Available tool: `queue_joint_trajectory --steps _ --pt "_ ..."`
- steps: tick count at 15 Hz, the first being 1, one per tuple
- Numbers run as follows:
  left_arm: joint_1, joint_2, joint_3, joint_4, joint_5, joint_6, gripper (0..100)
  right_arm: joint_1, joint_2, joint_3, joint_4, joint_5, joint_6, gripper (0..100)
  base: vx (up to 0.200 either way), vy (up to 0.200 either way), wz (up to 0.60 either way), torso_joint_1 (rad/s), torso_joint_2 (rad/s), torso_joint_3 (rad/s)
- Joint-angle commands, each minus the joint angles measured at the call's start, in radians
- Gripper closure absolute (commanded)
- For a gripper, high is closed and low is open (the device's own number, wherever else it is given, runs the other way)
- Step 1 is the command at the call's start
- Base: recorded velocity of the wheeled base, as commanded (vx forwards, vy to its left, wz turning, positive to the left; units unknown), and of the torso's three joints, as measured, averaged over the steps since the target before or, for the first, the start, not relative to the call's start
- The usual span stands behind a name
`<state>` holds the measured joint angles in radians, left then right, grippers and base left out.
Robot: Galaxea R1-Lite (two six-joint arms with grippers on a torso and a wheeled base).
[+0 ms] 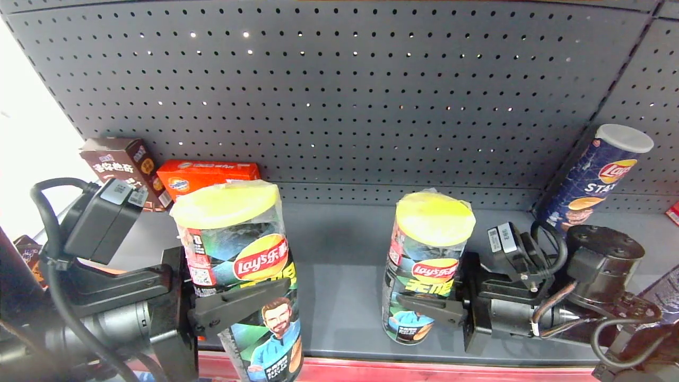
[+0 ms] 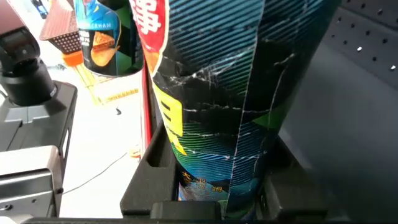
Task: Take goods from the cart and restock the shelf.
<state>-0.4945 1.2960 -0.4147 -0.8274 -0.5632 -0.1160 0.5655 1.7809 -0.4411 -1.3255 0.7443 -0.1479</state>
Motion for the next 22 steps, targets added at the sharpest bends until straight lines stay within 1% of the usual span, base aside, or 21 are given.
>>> queue_joint_trajectory --steps 1,4,5,7,10,14,16,17,18,20,22 --pt "0.001 0.006 0.001 -0.001 0.000 -0.001 100 0.004 0.026 -0.007 0.002 0.001 -0.002 100 0.000 0.000 0.00 0.000 0.00 0.000" --pt "0.002 0.006 0.002 -0.001 0.000 -0.001 100 0.005 0.052 -0.021 0.000 -0.002 -0.004 100 0.000 0.000 0.00 0.000 0.00 0.000" --pt "0.002 0.005 0.004 -0.001 0.000 -0.001 100 0.005 0.051 -0.021 0.000 -0.002 -0.004 0 0.000 0.000 0.00 0.000 0.00 0.000" --pt "0.002 0.000 0.022 -0.001 0.000 -0.001 100 0.002 0.034 -0.004 -0.001 -0.003 -0.006 0 0.000 0.000 0.00 0.000 0.00 0.000" --pt "0.002 -0.007 0.043 -0.001 0.000 -0.001 100 -0.004 -0.041 0.042 0.000 -0.055 -0.006 0 0.000 0.000 0.00 0.000 0.00 0.000" --pt "0.004 -0.033 0.077 -0.001 0.000 -0.002 100 -0.062 -0.248 0.194 0.011 -0.060 -0.002 0 0.000 0.000 0.00 0.000 0.00 0.000" --pt "0.002 -0.041 0.083 -0.001 0.000 -0.002 100 -0.075 -0.322 0.240 0.012 -0.109 -0.002 0 0.000 0.000 0.00 0.000 0.00 0.000" --pt "0.002 -0.041 0.080 -0.001 0.000 -0.002 100 -0.082 -0.386 0.268 0.017 -0.161 -0.002 0 0.000 0.000 0.00 0.000 0.00 0.000" --pt "0.002 -0.041 0.076 -0.001 0.000 -0.002 100 -0.084 -0.426 0.289 0.029 -0.172 -0.002 0 0.000 0.000 0.00 0.000 0.00 0.000" --pt "0.004 -0.040 0.060 -0.001 0.002 -0.002 100 -0.092 -0.521 0.328 0.088 -0.212 -0.002 0 0.000 0.000 0.00 0.000 0.00 0.000" --pt "0.004 -0.037 0.040 -0.001 0.002 -0.002 100 -0.090 -0.629 0.355 0.157 -0.307 -0.001 0 0.000 0.000 0.00 0.000 0.00 0.000"
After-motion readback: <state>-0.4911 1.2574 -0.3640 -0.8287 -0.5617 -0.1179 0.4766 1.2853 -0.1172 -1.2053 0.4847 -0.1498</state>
